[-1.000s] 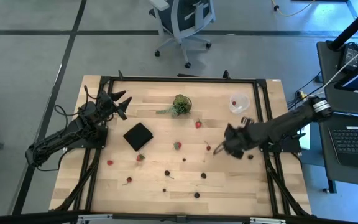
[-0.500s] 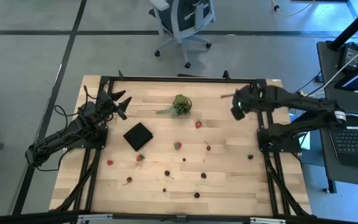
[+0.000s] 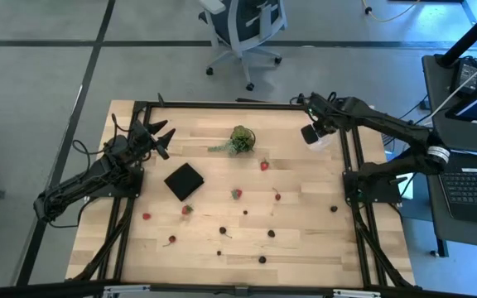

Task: Pick and placing Produce into tupperware
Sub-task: Put the right red raspberry into the bin, then put the right blackberry into the bin

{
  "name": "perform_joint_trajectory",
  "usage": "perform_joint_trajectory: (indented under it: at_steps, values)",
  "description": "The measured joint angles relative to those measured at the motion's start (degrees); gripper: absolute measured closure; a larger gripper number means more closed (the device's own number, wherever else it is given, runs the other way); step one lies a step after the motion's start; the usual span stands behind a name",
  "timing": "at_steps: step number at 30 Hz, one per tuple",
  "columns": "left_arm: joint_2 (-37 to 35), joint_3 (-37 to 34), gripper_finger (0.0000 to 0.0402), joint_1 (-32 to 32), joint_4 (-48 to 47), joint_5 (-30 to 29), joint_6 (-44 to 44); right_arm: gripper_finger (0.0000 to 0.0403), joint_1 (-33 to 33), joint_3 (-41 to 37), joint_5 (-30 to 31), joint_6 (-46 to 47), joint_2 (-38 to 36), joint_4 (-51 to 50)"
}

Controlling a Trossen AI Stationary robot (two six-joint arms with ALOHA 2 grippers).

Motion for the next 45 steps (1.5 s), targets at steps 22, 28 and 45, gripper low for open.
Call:
perform_joint_trajectory:
  at_steps: [22, 28, 45]
  values:
    - [0.0, 0.0, 0.0166, 0.0, 0.0, 0.0, 0.0, 0.0305, -9.2, -17.1, -8.3, -6.5, 3.1, 19.9]
    - [0.0, 0.0, 0.0166, 0.0, 0.0, 0.0, 0.0, 0.0291, -9.2, -17.5, -8.3, -7.0, 3.1, 21.3]
    - [0.0, 0.0, 0.0166, 0.0, 0.0, -0.2, 0.0, 0.0259, -9.0, -15.0, -8.2, -10.5, 2.5, 19.8]
